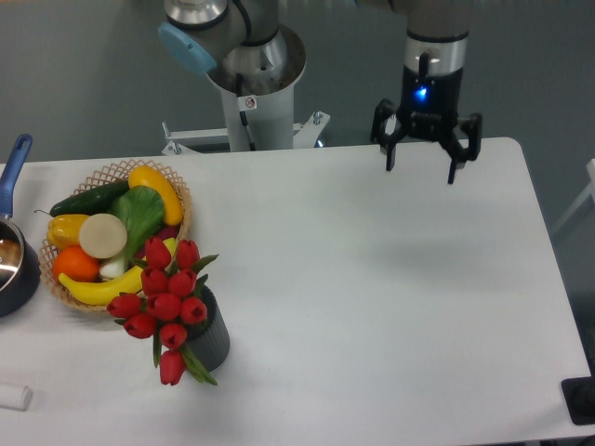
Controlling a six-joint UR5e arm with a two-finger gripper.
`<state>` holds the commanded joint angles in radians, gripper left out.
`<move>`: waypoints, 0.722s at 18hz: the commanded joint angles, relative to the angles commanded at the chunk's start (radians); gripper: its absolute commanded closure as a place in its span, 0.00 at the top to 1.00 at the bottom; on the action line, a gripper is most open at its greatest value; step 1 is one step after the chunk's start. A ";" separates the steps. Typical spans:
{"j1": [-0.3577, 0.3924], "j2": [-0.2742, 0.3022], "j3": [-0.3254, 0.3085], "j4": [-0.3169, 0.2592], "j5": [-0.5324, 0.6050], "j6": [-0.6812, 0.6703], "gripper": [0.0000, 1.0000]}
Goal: Pick up the flowers from the vase
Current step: 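Move the open gripper toward the red tulip stems above the black vase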
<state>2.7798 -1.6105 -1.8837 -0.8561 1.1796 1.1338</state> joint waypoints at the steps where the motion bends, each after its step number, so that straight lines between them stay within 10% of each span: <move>1: -0.020 -0.011 0.000 0.008 0.000 -0.025 1.00; 13: -0.164 -0.086 -0.006 0.085 -0.285 -0.016 1.00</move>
<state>2.6155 -1.6965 -1.8898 -0.7716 0.8945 1.1182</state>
